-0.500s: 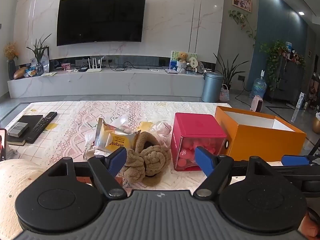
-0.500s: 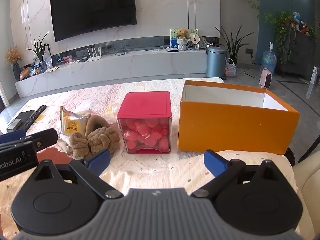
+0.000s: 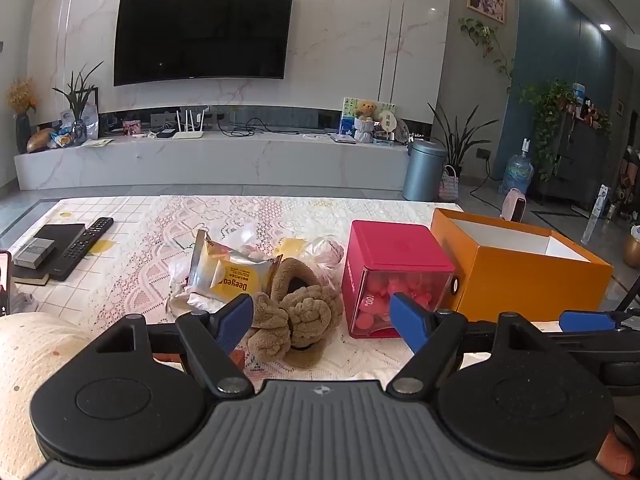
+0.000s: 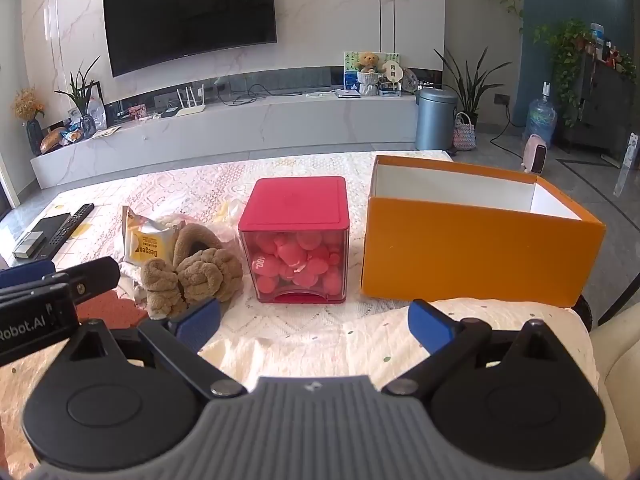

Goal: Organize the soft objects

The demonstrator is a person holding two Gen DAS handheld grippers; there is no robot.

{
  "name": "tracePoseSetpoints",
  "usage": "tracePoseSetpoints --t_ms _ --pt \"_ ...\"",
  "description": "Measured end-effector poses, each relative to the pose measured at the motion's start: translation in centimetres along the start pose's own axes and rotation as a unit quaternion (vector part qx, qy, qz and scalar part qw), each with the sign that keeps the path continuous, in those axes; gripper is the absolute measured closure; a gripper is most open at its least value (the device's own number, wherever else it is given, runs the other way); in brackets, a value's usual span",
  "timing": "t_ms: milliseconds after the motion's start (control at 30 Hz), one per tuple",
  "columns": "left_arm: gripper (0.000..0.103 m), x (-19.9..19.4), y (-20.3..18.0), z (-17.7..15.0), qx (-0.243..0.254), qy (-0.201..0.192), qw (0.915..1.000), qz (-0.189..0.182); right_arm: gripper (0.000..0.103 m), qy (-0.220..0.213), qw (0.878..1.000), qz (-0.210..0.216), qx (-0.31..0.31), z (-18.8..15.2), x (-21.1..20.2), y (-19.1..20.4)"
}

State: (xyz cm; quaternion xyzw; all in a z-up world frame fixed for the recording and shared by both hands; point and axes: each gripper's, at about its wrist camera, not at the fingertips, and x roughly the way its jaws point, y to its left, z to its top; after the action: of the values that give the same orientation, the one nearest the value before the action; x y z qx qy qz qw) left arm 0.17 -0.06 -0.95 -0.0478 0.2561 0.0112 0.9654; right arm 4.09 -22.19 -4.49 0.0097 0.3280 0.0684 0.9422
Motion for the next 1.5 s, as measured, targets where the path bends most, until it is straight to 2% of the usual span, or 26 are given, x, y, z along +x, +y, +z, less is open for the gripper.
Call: tracePoseSetpoints --t_ms 1500 --pt "0.012 0.78 0.77 -0.04 -0.012 0.036 0.9993 0.009 0.005 0.008 1.000 -0.018 0.022 -0.32 0.64 -0.75"
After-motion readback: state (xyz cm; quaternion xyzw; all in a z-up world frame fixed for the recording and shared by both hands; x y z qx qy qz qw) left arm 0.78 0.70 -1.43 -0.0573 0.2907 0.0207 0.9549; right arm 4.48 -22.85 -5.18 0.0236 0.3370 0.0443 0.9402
